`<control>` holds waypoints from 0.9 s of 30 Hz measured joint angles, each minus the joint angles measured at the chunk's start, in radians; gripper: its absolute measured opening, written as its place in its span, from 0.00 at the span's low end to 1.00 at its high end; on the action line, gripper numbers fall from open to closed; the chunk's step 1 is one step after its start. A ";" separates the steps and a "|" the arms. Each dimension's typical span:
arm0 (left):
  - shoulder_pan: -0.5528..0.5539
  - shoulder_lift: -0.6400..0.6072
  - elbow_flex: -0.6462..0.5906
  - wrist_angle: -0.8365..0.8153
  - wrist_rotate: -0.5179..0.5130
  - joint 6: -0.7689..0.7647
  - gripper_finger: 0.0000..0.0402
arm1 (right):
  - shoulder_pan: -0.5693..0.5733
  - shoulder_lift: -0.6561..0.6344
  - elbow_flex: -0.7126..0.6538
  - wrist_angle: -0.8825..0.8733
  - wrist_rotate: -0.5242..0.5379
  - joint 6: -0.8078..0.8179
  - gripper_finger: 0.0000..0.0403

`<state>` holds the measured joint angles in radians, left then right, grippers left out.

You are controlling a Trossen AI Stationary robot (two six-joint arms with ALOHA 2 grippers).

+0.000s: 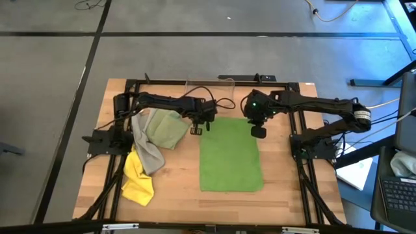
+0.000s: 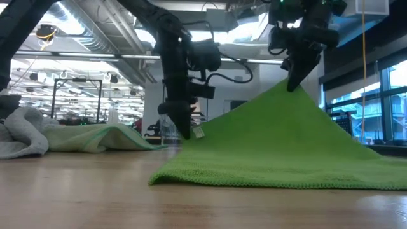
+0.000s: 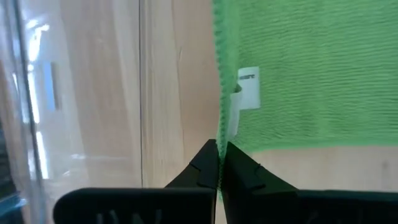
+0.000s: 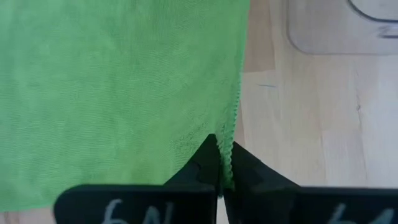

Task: Fold microfiber towels
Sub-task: Fold the green microfiber cloth

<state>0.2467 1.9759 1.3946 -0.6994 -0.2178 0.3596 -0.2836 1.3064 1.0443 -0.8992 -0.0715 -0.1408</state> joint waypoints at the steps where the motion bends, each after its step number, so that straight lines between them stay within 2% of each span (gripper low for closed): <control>1: -0.005 0.000 0.016 -0.017 -0.003 -0.009 0.00 | 0.000 -0.010 0.000 0.000 0.000 0.006 0.02; 7: -0.041 -0.001 0.147 -0.144 -0.009 -0.066 0.00 | 0.028 -0.080 0.000 -0.041 -0.005 0.055 0.02; 13: -0.104 -0.002 0.242 -0.271 -0.008 -0.146 0.00 | 0.116 -0.149 0.000 -0.104 -0.016 0.139 0.02; 20: -0.212 -0.003 0.252 -0.352 -0.007 -0.256 0.00 | 0.279 -0.175 -0.001 -0.144 -0.017 0.298 0.02; 27: -0.325 -0.003 0.252 -0.328 -0.008 -0.323 0.00 | 0.467 -0.163 -0.056 -0.145 -0.019 0.493 0.02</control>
<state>-0.0783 1.9732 1.6466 -1.0273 -0.2262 0.0369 0.1836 1.1439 0.9882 -1.0441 -0.0906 0.3525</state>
